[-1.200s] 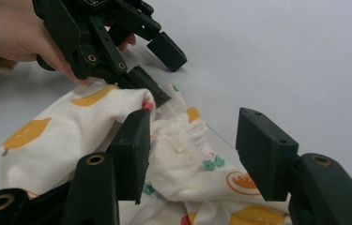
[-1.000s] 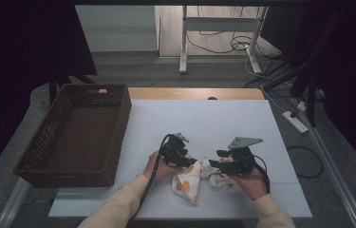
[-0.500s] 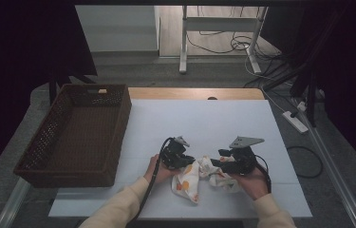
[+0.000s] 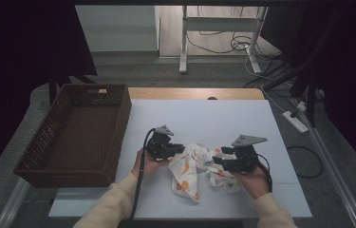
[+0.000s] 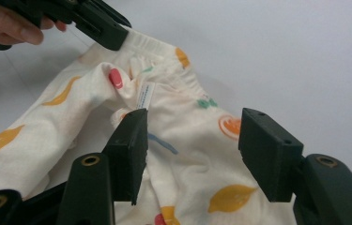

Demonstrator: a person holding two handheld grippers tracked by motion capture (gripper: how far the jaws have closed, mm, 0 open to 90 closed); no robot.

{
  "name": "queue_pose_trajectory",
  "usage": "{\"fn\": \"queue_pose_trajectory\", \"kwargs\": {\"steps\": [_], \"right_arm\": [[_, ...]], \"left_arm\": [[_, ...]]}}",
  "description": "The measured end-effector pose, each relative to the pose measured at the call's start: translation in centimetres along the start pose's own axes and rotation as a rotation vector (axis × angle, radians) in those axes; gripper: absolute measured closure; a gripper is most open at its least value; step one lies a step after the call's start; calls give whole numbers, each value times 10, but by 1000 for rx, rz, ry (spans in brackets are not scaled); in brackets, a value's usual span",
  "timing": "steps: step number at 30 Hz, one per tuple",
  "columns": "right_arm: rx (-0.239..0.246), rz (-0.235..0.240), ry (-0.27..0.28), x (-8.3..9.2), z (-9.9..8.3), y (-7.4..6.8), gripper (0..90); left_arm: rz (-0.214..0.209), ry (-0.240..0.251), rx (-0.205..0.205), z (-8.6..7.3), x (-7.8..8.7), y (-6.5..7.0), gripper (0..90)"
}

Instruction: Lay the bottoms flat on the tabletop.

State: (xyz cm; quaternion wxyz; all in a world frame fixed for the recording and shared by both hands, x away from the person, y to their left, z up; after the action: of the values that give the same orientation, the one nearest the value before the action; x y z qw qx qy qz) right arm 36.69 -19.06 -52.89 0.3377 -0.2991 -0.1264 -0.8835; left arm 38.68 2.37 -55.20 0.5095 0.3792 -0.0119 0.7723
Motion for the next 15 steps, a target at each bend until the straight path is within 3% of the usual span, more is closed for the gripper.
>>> {"fn": "queue_pose_trajectory", "kwargs": {"steps": [8,12,15], "right_arm": [[-49,-54,35,-1,13,22,425],[-67,-67,20,-11,18,32,421],[-74,-79,-8,-27,22,41,419]], "left_arm": [[-7,-7,25,-5,2,-4,825],[-8,-9,23,-5,2,-3,825],[-12,-12,22,-6,1,-2,825]]}}
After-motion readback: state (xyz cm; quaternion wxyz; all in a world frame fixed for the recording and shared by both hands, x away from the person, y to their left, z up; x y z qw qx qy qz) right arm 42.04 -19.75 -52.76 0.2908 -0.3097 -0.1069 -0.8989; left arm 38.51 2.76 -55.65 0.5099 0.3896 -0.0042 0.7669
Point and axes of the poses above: each handheld gripper's, and its own axes: x roughly backward along the jaws, z roughly out of its top, y roughly to its right, the point moved 7 cm from there along -x, roughly forward along the jaws, and after that the axes turned 9 degrees about -z, right-handed, at the moved point
